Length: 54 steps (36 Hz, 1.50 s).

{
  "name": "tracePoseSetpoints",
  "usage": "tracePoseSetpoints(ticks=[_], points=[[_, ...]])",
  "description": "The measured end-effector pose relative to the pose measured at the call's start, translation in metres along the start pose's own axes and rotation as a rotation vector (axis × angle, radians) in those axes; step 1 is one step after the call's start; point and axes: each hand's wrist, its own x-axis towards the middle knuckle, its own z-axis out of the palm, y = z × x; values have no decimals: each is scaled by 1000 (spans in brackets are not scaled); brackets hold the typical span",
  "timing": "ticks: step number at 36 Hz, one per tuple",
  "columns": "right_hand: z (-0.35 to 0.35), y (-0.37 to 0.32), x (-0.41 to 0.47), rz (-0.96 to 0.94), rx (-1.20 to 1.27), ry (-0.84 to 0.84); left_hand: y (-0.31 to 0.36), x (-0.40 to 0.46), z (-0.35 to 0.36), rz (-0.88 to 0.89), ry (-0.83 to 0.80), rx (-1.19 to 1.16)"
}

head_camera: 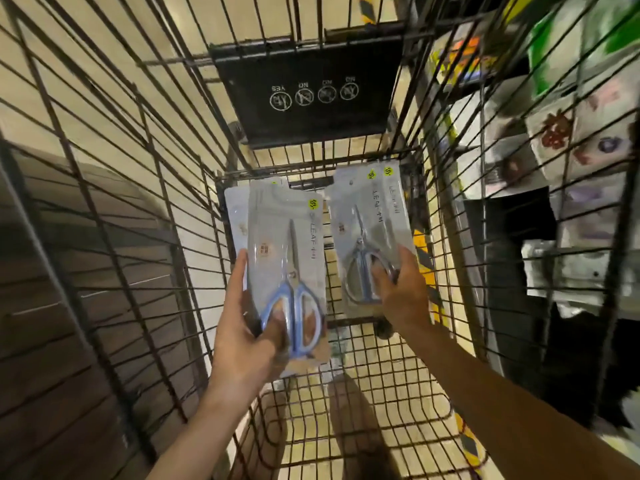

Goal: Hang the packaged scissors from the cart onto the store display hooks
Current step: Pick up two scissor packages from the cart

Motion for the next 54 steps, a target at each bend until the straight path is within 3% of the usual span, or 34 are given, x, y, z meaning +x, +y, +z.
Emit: tracePoseSetpoints(ticks=[11,21,29,40,45,54], points=[[-35,-26,-86,88,491,3,40,-21,-15,55,-35,-5],[-132,-131,-233,10,679,118,145,-112,-67,274,-201,138],[-164,-191,-357,-87,729,357,204,-184,-122,457,-390,182],[-187,-189,-492,-113,807,551,222,-268,-140,574,-634,187],[-206,-172,-541,-135,803,659,220,-311,-120,588,-721,203],[-251,-97,-662,-131,857,918,189,-422,-47,772,-903,242]])
